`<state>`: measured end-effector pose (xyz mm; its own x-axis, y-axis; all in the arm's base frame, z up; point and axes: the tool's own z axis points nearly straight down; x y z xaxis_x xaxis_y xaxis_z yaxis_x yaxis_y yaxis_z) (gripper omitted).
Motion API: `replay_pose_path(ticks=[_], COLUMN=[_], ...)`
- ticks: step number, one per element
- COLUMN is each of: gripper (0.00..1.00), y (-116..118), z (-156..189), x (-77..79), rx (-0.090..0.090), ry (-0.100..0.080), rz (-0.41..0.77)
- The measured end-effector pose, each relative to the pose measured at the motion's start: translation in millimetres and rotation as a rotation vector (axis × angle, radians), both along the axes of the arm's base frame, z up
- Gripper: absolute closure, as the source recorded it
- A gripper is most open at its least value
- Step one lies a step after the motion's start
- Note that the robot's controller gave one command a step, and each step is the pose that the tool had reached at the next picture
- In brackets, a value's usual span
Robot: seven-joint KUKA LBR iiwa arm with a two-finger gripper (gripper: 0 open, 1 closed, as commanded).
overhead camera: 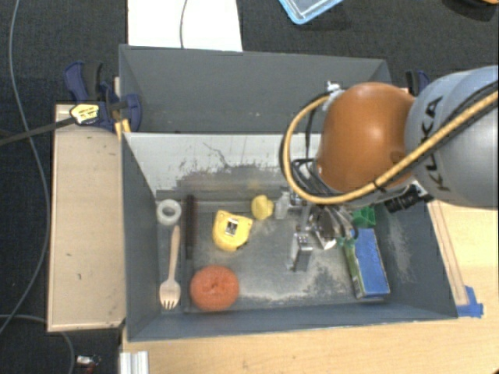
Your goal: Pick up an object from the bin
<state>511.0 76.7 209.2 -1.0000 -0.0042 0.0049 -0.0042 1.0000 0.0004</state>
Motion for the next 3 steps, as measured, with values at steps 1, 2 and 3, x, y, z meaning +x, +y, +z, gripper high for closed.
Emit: replay_pose_path(ticks=[1, 2, 3], gripper=[0.0, 0.0, 0.0], y=[0, 72, 80], z=[3, -50, -57], x=[1.7, 79.8, 70.3], rx=[0.0, 0.004, -0.001], ry=[-0.008, -0.016, -0.013], rz=[-0.003, -0.003, 0.075])
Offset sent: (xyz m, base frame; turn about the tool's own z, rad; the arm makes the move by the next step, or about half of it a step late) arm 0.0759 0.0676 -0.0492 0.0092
